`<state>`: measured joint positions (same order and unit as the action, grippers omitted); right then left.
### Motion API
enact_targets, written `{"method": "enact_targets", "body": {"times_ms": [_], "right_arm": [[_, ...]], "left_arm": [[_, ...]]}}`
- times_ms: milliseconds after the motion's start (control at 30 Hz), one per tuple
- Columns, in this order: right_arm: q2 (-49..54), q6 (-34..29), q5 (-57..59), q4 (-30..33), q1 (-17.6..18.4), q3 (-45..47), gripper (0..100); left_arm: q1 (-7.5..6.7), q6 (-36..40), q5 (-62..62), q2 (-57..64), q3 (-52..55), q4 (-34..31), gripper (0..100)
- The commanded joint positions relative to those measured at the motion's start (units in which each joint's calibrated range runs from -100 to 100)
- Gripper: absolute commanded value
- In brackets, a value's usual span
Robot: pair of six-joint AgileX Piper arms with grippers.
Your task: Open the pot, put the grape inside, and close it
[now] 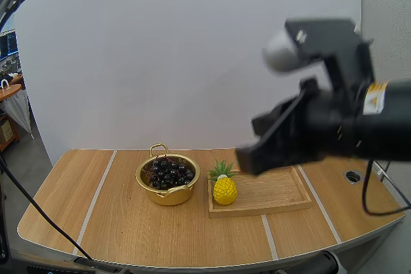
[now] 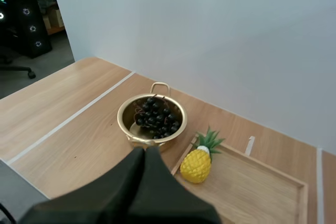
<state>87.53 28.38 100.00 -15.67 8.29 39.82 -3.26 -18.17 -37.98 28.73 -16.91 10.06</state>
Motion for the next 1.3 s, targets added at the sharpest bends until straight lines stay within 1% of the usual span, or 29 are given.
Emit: {"method": "enact_targets", "body": {"times_ms": [0,67,133,233,300,367,633,733,867,1100,1267], "right_arm": [[3.07,1.03,0.00,-1.54,-0.43,6.50,0],[3.79,1.04,0.00,-1.54,-0.43,7.60,0],[4.06,1.04,0.00,-1.33,-0.43,8.50,0],[4.50,1.04,0.00,-1.24,-0.43,9.20,0],[4.61,1.04,0.00,-1.24,-0.43,9.34,0],[4.61,1.04,0.00,-1.10,-0.43,9.32,0],[4.61,1.04,0.00,-1.10,-0.43,9.32,0],[4.61,1.04,0.00,-1.10,-0.43,9.32,0],[4.61,1.04,0.00,-1.10,-0.43,9.32,0],[4.61,1.04,0.00,-1.11,-0.43,9.32,0],[4.61,1.04,0.00,-1.11,-0.43,9.32,0]], "left_arm": [[-0.15,0.68,-1.22,0.55,-0.59,-0.04,0],[-0.15,0.68,-10.66,1.13,-0.59,-0.33,0],[-0.15,0.60,-25.63,1.14,-0.59,-0.86,0],[-0.15,0.60,-42.19,0.46,-0.10,-0.86,0],[-0.15,0.60,-50.40,-0.48,0.99,-0.86,0],[-0.15,0.60,-53.79,-1.24,3.37,-0.86,0],[-0.15,0.08,-53.99,-1.45,18.94,-0.48,0],[-0.15,-2.13,-51.75,-1.45,24.97,0.91,0],[-0.15,-7.01,-47.48,-1.45,32.90,3.38,0],[-0.15,-10.06,-45.42,-5.39,39.11,3.52,0],[-0.15,-10.51,-45.21,-11.93,39.25,3.52,0]]}}
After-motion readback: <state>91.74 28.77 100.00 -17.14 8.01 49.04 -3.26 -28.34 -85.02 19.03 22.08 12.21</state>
